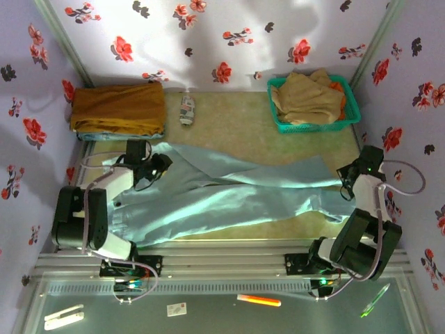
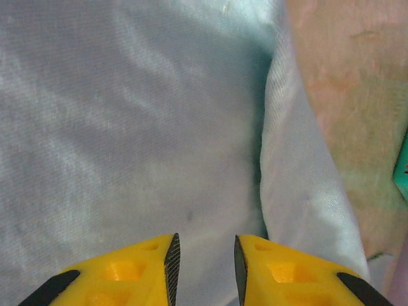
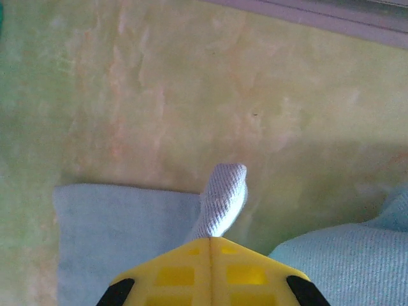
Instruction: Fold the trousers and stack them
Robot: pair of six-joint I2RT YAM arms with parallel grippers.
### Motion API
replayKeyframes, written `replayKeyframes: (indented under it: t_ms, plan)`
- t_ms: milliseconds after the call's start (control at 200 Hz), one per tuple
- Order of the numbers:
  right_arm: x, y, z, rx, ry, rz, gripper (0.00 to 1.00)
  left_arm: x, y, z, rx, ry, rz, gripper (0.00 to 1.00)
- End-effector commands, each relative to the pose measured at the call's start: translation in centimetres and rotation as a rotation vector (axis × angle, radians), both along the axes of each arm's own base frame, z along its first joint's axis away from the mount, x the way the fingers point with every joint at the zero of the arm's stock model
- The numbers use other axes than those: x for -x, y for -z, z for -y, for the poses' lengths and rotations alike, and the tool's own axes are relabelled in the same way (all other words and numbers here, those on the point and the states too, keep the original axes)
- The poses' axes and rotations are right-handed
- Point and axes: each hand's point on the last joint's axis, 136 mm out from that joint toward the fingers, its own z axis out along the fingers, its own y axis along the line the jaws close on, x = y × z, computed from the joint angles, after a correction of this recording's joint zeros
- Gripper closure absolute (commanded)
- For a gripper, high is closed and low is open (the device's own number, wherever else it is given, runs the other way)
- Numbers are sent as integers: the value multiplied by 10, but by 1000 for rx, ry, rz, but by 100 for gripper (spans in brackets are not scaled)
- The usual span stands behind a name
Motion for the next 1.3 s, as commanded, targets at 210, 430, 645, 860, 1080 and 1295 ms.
replayKeyframes:
  t_ms: [210,430,645,860,1080,1295]
  plan:
    - [12,-55,-30,27,-77,125,34,1,41,-23,-44,-150,-92,54]
    - [-34,-75,-101,52,-372,154,30,30,67,-44,-74,-248,-173,50]
    - [-88,-30,-84,95,-406,-63,35,39,80,-90,-35,-370,-217,52]
    - [-114,10,-110,106,-391,-142,38,24,63,-99,-51,-343,-150,52]
    - [-136,19,-147,147,-440,-170,35,19,34,-100,-131,-268,-75,51]
    - [-137,51,-153,165,-438,-315,40,26,13,-96,-180,-245,-27,50]
